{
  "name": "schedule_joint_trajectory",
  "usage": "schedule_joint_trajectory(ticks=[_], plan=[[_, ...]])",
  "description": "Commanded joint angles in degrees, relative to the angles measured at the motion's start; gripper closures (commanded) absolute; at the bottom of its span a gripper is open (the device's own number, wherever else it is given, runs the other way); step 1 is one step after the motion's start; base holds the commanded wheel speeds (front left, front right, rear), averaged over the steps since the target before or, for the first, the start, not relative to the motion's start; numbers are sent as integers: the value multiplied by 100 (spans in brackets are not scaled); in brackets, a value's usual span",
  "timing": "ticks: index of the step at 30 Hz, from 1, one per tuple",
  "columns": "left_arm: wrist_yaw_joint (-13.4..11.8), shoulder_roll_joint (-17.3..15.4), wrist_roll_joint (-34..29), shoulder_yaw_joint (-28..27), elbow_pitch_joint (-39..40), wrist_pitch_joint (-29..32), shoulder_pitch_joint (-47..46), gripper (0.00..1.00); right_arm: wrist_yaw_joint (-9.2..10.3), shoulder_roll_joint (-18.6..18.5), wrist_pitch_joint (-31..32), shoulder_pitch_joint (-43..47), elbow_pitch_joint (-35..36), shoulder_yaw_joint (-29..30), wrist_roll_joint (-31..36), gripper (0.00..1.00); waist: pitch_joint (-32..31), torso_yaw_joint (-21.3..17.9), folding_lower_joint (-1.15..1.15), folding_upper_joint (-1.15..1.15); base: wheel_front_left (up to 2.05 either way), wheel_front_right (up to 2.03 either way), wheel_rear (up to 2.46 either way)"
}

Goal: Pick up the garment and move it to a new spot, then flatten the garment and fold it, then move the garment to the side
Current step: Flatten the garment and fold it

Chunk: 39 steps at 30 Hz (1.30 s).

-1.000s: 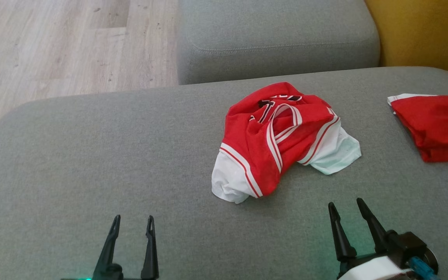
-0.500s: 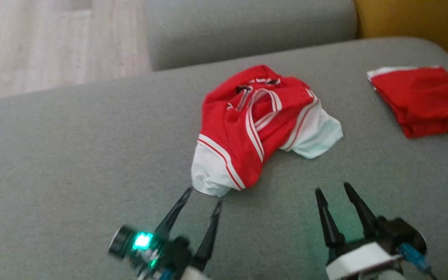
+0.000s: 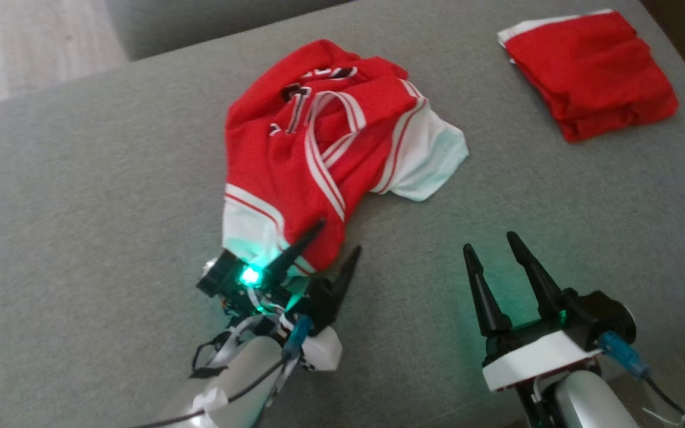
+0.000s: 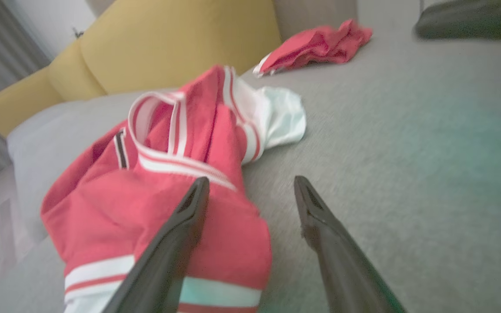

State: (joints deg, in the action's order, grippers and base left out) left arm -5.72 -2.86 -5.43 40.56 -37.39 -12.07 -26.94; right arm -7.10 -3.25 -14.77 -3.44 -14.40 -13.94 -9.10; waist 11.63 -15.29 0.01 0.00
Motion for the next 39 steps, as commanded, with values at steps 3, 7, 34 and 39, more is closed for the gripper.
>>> schedule_joint_trajectory(ticks=[3,7,34,39], plan=[[-476,-3,168,-106,-354,142,-434,0,-39,-11,-23,-182,171,-84,-71,0,200,-204,-1,0,0,0,0],[-673,-2,184,-45,-704,165,-565,0,-39,-3,-23,-165,175,-61,-65,0,224,-187,-1,0,0,0,0],[534,-2,4264,-16,1294,-11,-3325,100,-39,34,-23,-174,82,-288,-170,0,-96,-576,-1,0,0,0,0],[272,-2,5110,-575,1309,-124,-4543,100,-39,35,-23,-79,114,-201,-238,0,-97,-433,-1,0,0,0,0]])
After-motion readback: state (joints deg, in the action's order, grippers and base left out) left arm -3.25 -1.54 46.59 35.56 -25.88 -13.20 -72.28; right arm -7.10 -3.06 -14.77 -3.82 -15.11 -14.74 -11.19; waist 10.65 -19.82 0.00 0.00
